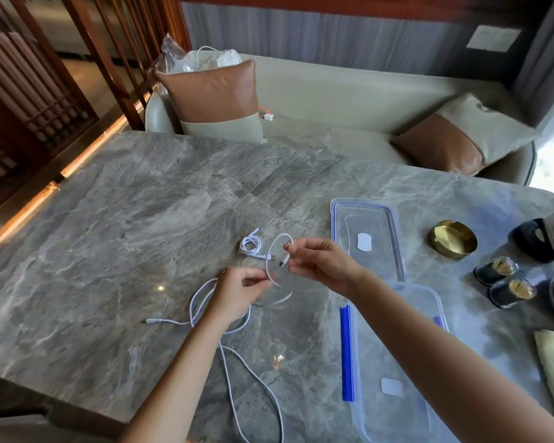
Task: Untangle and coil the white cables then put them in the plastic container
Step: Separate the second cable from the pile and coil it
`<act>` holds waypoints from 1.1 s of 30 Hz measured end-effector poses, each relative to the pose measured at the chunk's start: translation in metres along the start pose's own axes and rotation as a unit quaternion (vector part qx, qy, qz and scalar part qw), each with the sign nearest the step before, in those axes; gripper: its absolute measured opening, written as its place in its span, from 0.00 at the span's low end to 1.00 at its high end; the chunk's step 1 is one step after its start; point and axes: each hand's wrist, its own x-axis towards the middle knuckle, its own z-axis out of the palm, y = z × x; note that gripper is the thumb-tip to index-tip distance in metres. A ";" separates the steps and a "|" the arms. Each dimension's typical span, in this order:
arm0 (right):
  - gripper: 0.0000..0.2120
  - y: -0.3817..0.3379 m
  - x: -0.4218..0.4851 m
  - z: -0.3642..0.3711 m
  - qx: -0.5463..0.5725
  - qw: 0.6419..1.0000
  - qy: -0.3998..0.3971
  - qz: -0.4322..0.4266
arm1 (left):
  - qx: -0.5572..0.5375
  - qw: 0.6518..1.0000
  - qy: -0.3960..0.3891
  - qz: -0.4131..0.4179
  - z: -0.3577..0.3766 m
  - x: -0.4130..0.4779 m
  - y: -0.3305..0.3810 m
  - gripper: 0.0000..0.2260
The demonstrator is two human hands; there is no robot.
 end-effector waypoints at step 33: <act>0.07 0.031 -0.007 0.028 -0.011 0.998 0.030 0.052 | -0.383 0.905 0.178 -0.040 0.046 -0.011 0.003 0.07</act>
